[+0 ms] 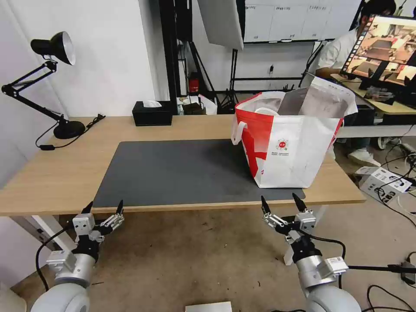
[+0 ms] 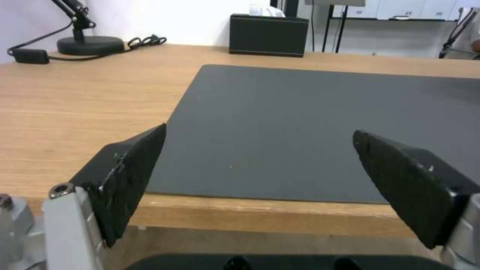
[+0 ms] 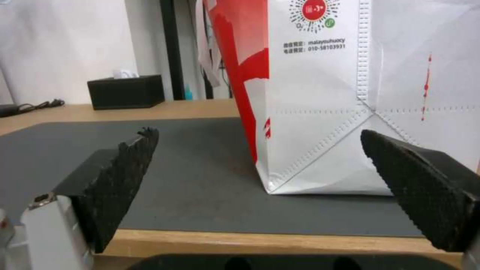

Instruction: Pick up the trash from the table and place it into the takeout bag.

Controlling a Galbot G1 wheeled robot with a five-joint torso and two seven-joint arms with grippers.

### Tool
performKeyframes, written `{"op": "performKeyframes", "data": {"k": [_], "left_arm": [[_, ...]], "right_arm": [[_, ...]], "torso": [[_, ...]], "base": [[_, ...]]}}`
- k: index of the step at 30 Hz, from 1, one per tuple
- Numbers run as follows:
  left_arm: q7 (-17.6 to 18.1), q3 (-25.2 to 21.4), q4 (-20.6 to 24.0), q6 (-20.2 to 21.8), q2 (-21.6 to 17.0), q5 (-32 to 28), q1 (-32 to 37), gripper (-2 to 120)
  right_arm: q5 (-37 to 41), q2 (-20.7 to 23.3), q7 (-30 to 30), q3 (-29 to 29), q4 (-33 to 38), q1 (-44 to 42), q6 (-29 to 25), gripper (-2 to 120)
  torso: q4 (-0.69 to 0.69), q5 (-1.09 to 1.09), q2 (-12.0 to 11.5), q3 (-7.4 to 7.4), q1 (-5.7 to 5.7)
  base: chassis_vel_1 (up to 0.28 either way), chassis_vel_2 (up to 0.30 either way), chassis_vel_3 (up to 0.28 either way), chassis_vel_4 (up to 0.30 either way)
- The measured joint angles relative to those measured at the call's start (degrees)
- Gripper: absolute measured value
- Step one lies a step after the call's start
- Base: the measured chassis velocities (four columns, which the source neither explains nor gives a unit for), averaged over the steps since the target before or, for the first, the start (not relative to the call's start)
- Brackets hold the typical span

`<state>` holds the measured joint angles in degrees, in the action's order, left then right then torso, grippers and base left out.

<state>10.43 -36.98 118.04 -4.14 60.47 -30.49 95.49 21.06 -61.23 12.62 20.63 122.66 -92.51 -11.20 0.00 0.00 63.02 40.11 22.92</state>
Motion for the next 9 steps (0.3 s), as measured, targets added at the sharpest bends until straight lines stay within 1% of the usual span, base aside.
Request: {"op": "performKeyframes", "data": {"k": [9], "left_arm": [[0.0,0.1,0.0,0.0,0.0,-0.1,-0.1,100]], "right_arm": [[0.0,0.0,0.0,0.0,0.0,0.0,0.0,100]], "torso": [[0.0,0.0,0.0,0.0,0.0]], "base": [[0.0,0.0,0.0,0.0]]}}
